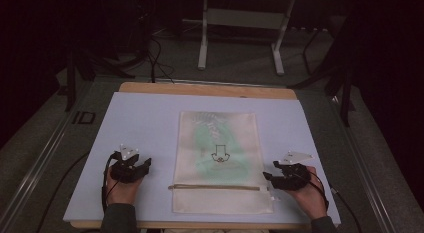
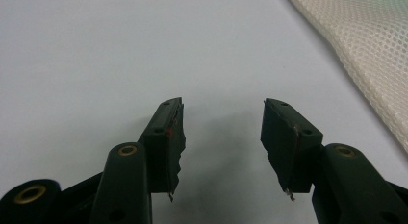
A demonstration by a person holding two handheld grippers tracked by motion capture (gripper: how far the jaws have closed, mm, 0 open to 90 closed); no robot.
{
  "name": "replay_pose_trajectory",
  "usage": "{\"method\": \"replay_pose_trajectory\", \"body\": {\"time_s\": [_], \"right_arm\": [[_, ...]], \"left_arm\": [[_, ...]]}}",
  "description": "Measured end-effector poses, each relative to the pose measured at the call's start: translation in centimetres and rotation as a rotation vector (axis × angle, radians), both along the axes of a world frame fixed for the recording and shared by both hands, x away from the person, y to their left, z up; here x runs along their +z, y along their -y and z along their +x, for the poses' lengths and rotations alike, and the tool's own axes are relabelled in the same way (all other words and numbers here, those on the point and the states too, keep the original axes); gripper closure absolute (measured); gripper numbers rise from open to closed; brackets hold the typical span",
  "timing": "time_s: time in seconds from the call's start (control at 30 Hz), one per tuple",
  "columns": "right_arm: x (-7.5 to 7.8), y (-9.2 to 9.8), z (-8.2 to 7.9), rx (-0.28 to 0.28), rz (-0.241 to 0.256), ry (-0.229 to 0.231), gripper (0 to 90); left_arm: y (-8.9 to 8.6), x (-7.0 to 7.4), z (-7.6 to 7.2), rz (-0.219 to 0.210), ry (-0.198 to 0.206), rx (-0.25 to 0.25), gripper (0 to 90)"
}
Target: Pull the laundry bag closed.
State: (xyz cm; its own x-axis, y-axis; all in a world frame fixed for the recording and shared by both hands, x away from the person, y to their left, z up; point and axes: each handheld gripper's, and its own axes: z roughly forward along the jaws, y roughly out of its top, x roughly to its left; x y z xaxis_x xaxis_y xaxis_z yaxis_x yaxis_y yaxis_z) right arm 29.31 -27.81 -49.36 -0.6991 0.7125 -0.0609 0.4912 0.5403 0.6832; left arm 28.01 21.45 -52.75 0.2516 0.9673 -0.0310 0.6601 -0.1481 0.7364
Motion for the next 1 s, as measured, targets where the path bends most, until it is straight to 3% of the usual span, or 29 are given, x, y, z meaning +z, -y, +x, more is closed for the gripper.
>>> {"method": "replay_pose_trajectory", "body": {"time_s": [0.3,1.0], "right_arm": [[0.2,-0.9,-0.1,0.043,-0.010,-0.010,41.8],[0.7,-5.3,0.1,0.179,-0.074,-0.022,41.7]], "left_arm": [[-0.1,0.0,-0.1,-0.003,0.001,0.001,49.8],[0.1,0.0,-0.1,0.004,-0.001,-0.015,50.1]]}}
